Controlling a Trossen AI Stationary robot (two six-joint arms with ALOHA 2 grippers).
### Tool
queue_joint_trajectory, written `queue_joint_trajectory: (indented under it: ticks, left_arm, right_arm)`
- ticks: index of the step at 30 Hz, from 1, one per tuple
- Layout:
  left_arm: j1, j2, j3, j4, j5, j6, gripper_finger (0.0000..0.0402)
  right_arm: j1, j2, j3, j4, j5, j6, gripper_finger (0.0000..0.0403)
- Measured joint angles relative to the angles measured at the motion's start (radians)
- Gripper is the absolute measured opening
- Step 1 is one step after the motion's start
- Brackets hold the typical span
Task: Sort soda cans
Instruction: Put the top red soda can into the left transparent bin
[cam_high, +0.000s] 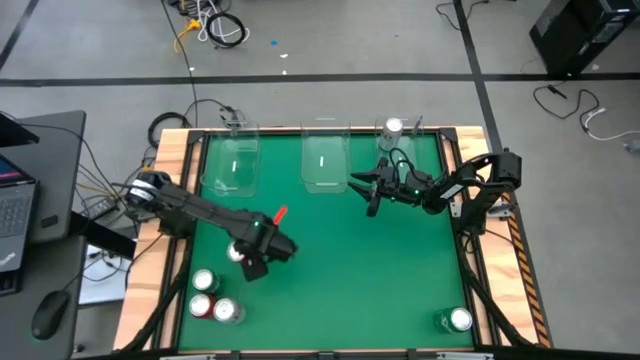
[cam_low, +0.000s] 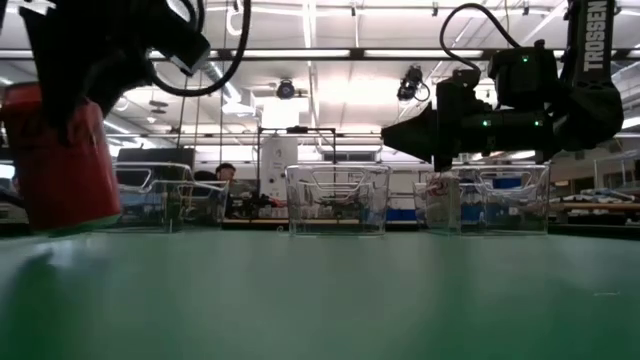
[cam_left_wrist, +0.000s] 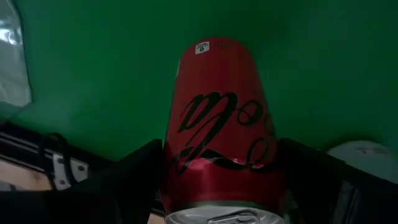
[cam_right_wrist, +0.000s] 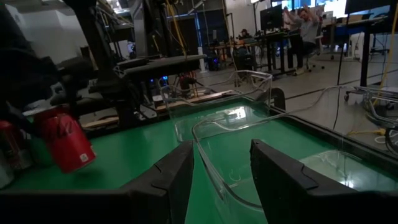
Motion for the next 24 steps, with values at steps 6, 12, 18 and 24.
queue_joint_trajectory:
  ticks: [6,12,18,24]
  left_arm:
    - [0.098,-0.001,0.01,-0.038,-0.02,0.137,0.0309]
    - [0.184,-0.003,0.082,-0.11,-0.066,0.223,0.0309]
    - [0.278,-0.003,0.198,-0.107,-0.066,0.276,0.0309]
    - [0.399,-0.003,0.303,-0.106,-0.051,0.298,0.0309]
  right_arm:
    - [0.0,0.0,0.0,0.0,0.0,0.0,0.0167]
    - [0.0,0.0,0.0,0.001,0.0,0.0,0.0166]
    - [0.0,0.0,0.0,0.002,0.0,-0.001,0.0166]
    - [0.0,0.0,0.0,0.002,0.0,-0.001,0.0166]
